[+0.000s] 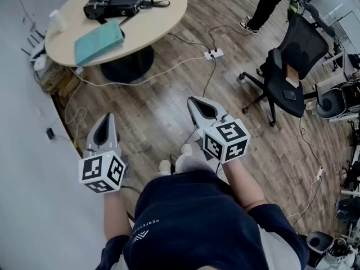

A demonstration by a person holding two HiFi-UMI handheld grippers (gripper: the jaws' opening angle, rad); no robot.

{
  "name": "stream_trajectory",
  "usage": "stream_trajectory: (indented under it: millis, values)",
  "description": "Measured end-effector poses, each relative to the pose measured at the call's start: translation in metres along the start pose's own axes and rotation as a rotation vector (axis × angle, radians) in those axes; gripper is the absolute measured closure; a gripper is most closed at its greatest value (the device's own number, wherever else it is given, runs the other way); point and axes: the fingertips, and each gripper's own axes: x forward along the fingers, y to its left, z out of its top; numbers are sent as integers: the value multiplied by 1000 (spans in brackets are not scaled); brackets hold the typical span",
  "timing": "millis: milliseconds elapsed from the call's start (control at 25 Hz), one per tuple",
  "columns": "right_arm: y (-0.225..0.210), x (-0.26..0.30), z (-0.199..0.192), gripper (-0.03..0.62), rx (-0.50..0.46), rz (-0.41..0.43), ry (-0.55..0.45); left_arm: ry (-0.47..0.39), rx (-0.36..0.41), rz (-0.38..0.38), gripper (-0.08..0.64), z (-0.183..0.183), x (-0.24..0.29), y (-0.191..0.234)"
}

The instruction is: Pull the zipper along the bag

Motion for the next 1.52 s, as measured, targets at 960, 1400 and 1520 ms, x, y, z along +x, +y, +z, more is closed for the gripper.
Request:
stream_trajectory:
  millis: [960, 1400, 1520]
  values:
    - [-106, 48, 30, 588, -26, 237, -28, 19, -41, 46, 543, 10, 105, -84]
    - [-121, 73, 34, 557, -51, 295, -26, 52, -61, 88, 541, 2, 130, -85]
    - [-125, 87, 41, 535, -40, 296, -32, 61, -51, 86, 543, 6, 144, -79]
